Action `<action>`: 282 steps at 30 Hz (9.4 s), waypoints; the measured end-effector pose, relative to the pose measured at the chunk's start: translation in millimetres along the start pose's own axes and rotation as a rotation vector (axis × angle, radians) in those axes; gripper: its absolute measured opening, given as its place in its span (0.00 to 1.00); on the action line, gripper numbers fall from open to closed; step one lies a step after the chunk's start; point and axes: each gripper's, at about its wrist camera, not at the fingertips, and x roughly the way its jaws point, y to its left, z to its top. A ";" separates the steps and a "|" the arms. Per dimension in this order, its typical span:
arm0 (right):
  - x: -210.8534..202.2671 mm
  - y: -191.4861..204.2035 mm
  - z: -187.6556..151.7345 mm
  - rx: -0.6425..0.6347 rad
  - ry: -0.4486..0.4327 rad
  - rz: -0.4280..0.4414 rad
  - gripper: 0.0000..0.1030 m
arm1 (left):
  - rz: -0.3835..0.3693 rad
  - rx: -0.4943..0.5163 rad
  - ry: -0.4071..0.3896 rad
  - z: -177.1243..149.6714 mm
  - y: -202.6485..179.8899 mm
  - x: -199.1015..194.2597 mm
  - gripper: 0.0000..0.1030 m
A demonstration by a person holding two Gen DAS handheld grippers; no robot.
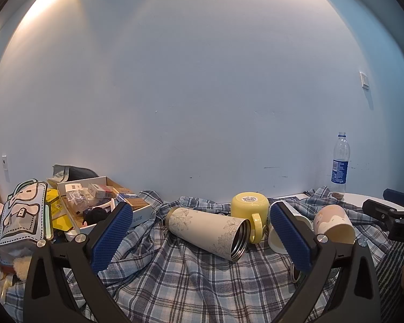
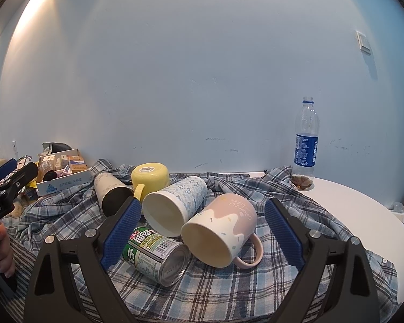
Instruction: Flip cup upside down
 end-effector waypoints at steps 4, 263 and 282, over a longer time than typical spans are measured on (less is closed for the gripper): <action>0.1 5.8 5.1 -0.013 0.023 0.043 0.90 | -0.090 -0.017 0.055 3.7 -5.9 3.0 1.00; 9.5 16.5 0.4 0.009 0.133 0.124 0.94 | -0.136 -0.039 0.059 -7.8 -16.6 -3.9 1.00; 8.3 16.8 0.5 0.002 0.129 0.126 0.94 | -0.127 -0.047 0.066 -8.2 -18.0 -2.8 1.00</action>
